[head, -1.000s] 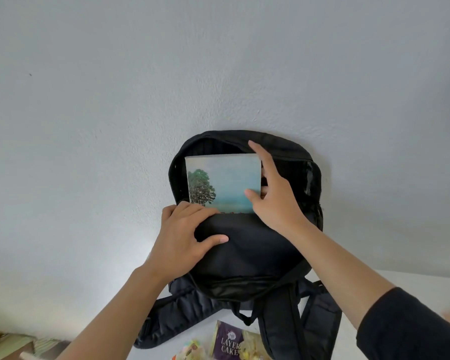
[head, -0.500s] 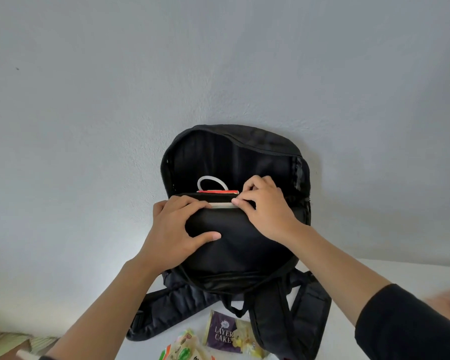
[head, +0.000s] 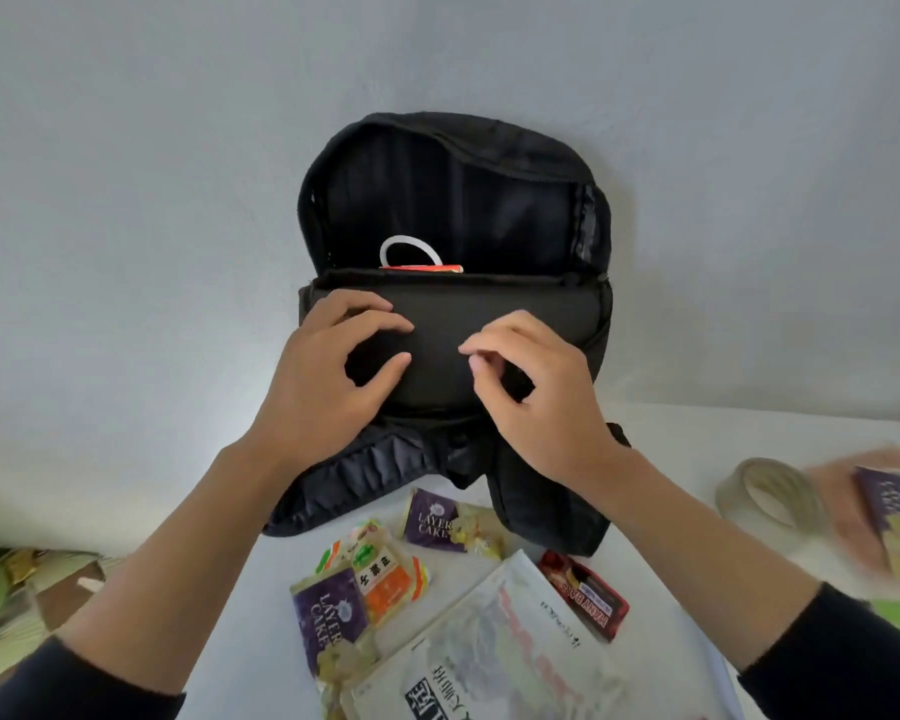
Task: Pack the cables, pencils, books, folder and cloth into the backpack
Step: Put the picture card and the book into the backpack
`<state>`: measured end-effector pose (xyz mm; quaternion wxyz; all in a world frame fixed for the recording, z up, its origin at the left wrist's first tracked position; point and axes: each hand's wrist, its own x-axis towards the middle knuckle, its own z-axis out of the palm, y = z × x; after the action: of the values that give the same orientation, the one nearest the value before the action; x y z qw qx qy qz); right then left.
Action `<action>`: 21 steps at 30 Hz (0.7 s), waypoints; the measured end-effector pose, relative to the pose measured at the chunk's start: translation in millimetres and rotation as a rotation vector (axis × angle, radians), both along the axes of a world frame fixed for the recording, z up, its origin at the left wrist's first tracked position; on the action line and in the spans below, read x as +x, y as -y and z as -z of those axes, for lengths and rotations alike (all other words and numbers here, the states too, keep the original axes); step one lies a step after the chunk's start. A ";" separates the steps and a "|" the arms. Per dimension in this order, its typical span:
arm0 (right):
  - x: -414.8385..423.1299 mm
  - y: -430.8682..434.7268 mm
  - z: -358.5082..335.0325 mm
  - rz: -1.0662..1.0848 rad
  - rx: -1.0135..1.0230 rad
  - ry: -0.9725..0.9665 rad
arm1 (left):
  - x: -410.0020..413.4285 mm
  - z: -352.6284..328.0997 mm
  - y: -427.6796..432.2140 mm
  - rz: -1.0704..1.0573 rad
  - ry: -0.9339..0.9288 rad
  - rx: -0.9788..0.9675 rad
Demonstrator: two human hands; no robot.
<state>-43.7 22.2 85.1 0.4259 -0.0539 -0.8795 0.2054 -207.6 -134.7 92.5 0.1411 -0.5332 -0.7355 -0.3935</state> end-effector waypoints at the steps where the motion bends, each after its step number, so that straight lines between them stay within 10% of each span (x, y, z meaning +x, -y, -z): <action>1: 11.3 9.4 3.8 -0.108 -0.027 0.067 | 12.5 1.5 7.3 0.011 -0.001 -0.003; 6: 60.4 31.4 44.7 -0.105 0.164 0.187 | 76.7 28.4 38.4 0.175 0.171 -0.078; 10: 86.1 39.0 63.6 -0.098 0.168 0.171 | 92.0 67.7 54.3 0.243 0.302 -0.562; 21: 80.4 41.4 110.2 -0.310 0.163 1.107 | 100.1 110.1 57.1 0.145 0.024 -1.048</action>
<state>36.6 -19.2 -25.1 -0.1295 0.0093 -0.9818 0.1383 -107.5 -191.8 -17.6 -0.1805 -0.5770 -0.7965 0.0120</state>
